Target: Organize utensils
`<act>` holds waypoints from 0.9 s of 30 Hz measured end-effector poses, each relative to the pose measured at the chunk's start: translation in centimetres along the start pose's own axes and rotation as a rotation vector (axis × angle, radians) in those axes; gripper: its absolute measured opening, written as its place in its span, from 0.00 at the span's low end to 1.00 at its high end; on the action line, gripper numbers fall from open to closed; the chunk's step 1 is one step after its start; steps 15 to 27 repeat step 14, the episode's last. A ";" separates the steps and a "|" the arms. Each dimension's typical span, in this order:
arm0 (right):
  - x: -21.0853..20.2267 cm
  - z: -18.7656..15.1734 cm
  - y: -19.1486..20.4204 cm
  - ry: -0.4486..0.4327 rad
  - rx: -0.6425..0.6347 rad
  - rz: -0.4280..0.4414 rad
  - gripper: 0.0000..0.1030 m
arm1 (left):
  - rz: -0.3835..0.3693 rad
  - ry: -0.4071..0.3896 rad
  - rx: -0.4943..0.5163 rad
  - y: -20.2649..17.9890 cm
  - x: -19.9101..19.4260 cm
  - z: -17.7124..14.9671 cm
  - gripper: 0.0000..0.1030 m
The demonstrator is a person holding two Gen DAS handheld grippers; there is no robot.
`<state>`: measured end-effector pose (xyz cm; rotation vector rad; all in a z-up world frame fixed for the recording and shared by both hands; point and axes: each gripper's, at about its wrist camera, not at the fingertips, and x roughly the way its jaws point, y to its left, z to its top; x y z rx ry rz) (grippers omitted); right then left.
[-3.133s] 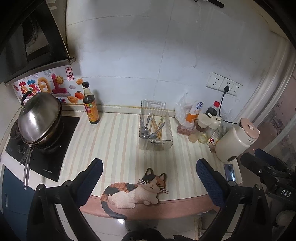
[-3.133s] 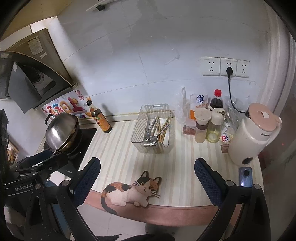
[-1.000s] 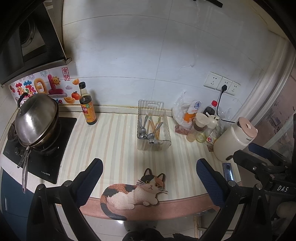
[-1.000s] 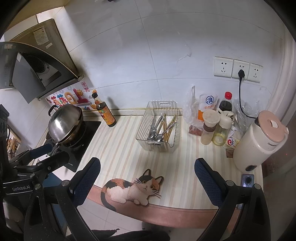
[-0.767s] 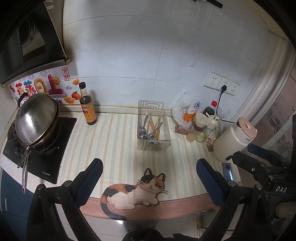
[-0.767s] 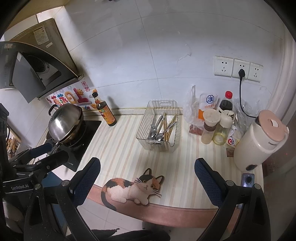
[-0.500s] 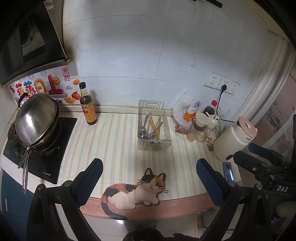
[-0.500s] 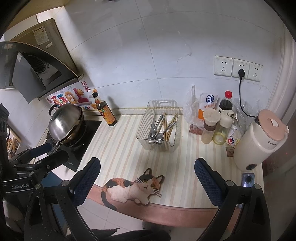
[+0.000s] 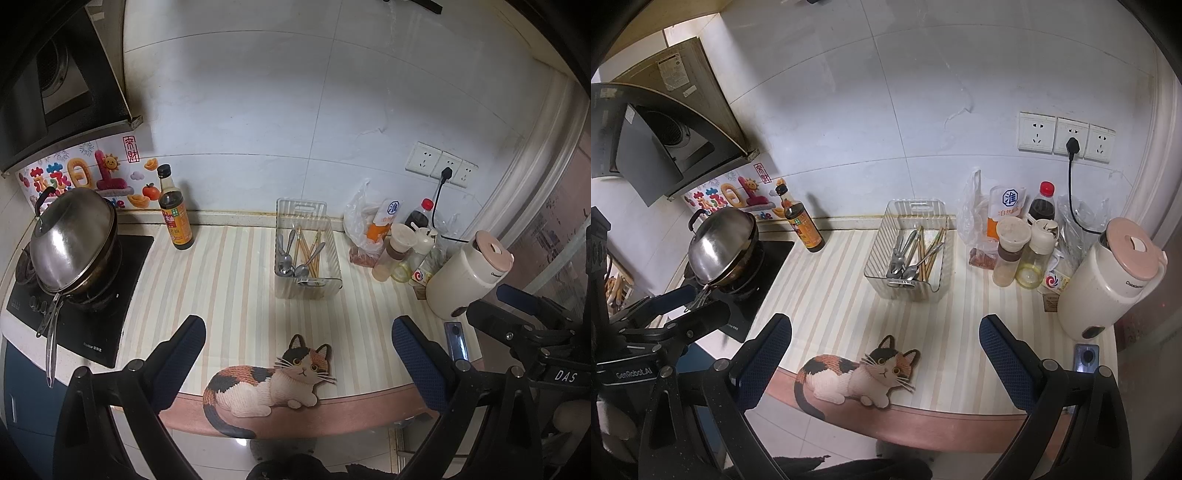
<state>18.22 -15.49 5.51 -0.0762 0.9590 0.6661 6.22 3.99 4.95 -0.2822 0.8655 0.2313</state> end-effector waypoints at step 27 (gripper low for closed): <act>0.0 0.0 0.0 0.002 -0.001 0.003 1.00 | -0.005 -0.001 0.004 0.2 -0.1 0.0 1.00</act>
